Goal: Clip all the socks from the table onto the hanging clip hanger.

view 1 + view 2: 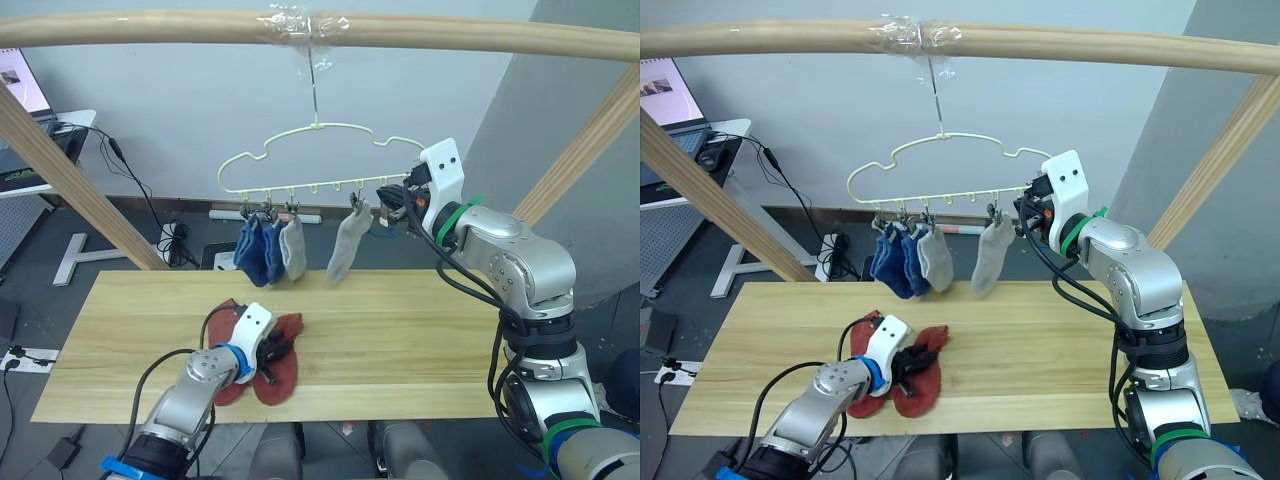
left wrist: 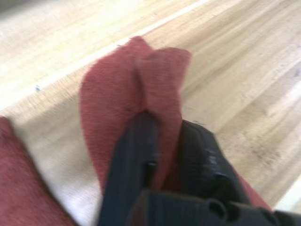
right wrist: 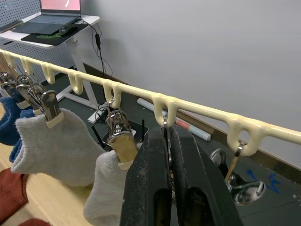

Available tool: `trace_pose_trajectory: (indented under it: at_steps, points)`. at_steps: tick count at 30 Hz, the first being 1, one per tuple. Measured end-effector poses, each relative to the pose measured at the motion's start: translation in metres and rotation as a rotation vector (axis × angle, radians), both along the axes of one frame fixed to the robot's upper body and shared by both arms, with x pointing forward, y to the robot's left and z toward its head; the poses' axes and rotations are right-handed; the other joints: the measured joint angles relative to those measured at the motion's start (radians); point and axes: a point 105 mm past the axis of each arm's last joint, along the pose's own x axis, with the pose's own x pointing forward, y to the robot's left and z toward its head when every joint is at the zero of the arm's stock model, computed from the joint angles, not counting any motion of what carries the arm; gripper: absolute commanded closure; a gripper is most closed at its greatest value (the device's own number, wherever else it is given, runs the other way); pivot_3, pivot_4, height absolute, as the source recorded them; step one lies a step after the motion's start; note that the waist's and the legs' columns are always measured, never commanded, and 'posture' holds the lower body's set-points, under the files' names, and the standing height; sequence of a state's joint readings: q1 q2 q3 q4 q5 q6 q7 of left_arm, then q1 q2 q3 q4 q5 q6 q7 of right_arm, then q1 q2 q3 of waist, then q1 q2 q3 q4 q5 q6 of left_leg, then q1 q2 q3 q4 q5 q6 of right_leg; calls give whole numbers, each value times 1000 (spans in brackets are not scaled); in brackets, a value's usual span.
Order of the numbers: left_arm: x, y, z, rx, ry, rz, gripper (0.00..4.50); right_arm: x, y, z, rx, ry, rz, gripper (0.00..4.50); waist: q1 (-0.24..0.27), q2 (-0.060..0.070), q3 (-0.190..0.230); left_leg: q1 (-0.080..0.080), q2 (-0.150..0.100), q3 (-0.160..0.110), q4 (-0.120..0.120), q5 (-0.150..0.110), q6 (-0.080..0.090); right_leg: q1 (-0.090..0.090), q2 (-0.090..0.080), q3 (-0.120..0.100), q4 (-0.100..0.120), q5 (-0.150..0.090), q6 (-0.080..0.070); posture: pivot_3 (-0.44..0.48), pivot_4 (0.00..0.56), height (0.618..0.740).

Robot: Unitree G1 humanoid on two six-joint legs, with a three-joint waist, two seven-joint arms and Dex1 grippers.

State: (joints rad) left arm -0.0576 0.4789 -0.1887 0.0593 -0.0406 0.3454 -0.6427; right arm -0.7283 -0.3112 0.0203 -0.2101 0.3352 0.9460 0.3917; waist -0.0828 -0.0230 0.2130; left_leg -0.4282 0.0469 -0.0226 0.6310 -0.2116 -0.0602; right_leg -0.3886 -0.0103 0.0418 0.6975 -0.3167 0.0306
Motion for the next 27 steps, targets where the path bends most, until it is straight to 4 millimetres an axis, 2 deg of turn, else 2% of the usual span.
trace_pose_trajectory:
  at_steps: [3, 7, 10, 14, 19, 22, 27]
  points:
    - [5, -14, 14, -58, -36, -39, 4462, 4, 0, 2, -1, 8, -2, 4500, 1, 0, 0, 0, 0, 0, 1, 0, 0, 0, 0, 0, 0, 0, 0, -117, 186, 740]
    - [21, -37, 62, -152, -206, -134, 4462, 12, -4, 8, 64, 98, -26, 4500, 0, 0, 0, 0, 0, 0, 1, 0, 0, 0, 0, 0, 0, 0, 0, -124, 186, 740]
    - [24, -50, 99, -146, -388, -263, 4462, 17, -11, 17, 147, 207, -60, 4500, -1, 0, 0, 0, 0, 0, 0, 0, 0, 0, 0, 0, 0, 0, 0, -131, 186, 740]
    - [24, -60, 123, -95, -566, -372, 4462, 20, -18, 23, 219, 323, -91, 4500, 0, 0, 0, -1, 0, 1, 0, 0, 0, 0, 0, 0, -1, 0, 0, -134, 186, 740]
    - [35, -84, 157, -66, -794, -432, 4462, 14, -10, 23, 297, 486, -81, 4500, 1, 0, 0, -2, -1, 1, 1, 0, 1, 0, -1, 0, 0, 0, 0, -136, 187, 740]
    - [40, -92, 169, -53, -874, -435, 4462, 13, -10, 20, 335, 538, -89, 4500, 0, 0, 0, -2, -1, 1, 0, 0, 1, -1, -1, 0, 0, 0, 0, -136, 187, 740]
    - [44, -94, 163, -37, -874, -431, 4462, 16, -10, 19, 376, 567, -102, 4500, -2, 0, 0, -2, -1, 1, 0, 0, 1, -1, -1, 0, 0, 0, 0, -136, 187, 740]
